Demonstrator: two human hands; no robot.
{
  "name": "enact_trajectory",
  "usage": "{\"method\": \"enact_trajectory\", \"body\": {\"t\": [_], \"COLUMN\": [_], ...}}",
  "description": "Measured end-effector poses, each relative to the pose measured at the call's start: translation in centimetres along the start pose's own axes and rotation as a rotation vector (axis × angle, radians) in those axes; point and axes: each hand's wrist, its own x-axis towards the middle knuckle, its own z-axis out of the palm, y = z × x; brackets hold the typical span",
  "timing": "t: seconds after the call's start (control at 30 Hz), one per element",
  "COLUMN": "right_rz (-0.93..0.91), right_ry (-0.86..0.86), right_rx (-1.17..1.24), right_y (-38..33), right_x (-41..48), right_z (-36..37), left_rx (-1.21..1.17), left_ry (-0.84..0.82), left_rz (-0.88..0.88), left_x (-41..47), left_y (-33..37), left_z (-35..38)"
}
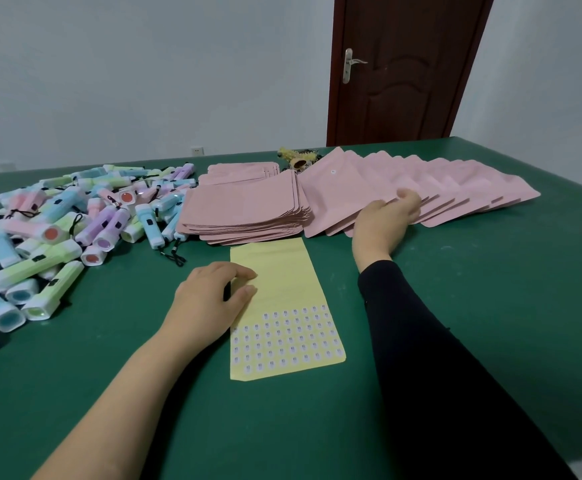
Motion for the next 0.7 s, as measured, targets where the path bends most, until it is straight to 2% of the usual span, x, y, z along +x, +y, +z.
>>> {"method": "enact_trajectory", "body": {"t": [0.13, 0.2, 0.3, 0.43, 0.57, 0.63, 0.7], "right_rz": [-0.581, -0.726, -0.792, -0.927, -1.003, -1.0, -1.035], "right_ry": [-0.149, -0.289, -0.551, -0.673, -0.981, -1.032, -0.988], "right_rx": [-0.404, -0.558, -0.721, -0.87, -1.066, -1.174, -1.189], "right_y": [-0.8, -0.9, -1.0, -2.4, -4.3, -4.9, -4.9], "right_x": [-1.3, -2.1, -3.3, -4.8, -7.9, -8.7, -8.7], "right_z": [0.6, 1.3, 2.1, 3.6, 6.6, 7.6, 8.0], "left_rx": [0.01, 0.011, 0.006, 0.024, 0.034, 0.03, 0.021], "left_ry": [0.005, 0.001, -0.004, -0.005, -0.005, -0.013, -0.019], "left_rz": [0.002, 0.002, 0.001, -0.009, -0.01, -0.013, -0.018], "left_x": [0.0, -0.1, -0.1, -0.2, -0.3, -0.4, -0.4], "left_y": [0.0, 0.1, 0.2, 0.4, 0.7, 0.7, 0.7], "left_z": [0.0, 0.0, -0.1, -0.2, 0.0, 0.0, -0.1]}}
